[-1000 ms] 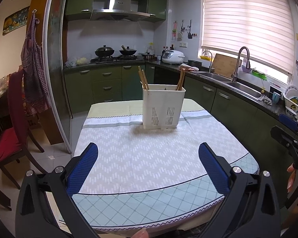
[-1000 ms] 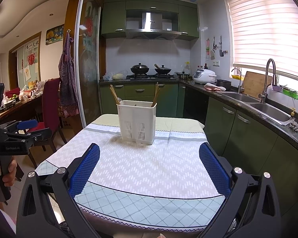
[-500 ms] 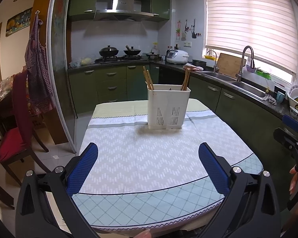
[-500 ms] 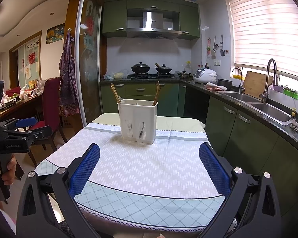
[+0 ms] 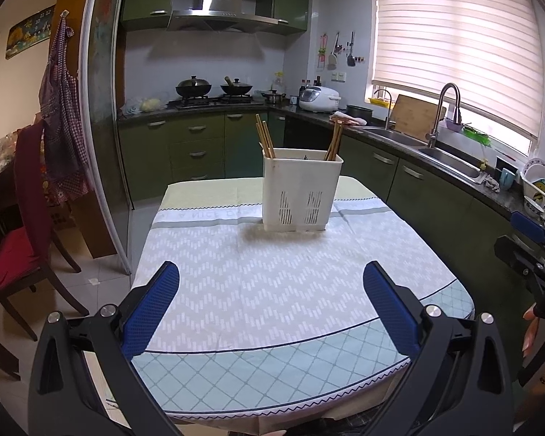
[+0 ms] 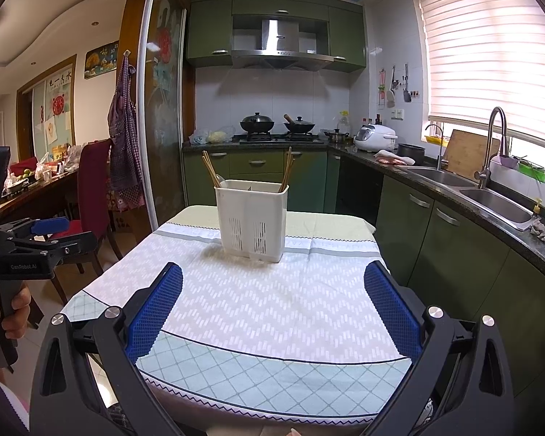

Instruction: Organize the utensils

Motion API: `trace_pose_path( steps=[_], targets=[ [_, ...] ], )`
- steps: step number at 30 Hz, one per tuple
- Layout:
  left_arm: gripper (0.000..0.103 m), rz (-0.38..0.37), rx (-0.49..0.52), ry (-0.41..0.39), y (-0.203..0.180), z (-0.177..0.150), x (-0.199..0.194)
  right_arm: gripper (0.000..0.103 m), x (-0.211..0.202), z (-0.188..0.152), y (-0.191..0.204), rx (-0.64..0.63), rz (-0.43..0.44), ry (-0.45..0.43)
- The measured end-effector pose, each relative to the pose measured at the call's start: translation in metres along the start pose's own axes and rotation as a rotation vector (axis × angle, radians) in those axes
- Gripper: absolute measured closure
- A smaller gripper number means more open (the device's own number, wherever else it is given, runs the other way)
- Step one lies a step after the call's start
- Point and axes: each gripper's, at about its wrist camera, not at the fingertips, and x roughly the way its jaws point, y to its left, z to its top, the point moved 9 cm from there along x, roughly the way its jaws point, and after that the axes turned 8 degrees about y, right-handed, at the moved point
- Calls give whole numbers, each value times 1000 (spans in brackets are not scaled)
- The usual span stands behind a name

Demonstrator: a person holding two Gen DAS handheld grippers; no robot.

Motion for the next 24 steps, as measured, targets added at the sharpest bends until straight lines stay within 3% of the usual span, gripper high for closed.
trace_pose_path(
  steps=[8, 24],
  targets=[
    [6, 32, -2, -39, 3, 3, -3, 4, 2, -2, 0, 0, 1, 1],
    [6, 58, -20, 18, 10, -2, 7, 4, 4, -3, -1, 2, 0, 4]
  ],
)
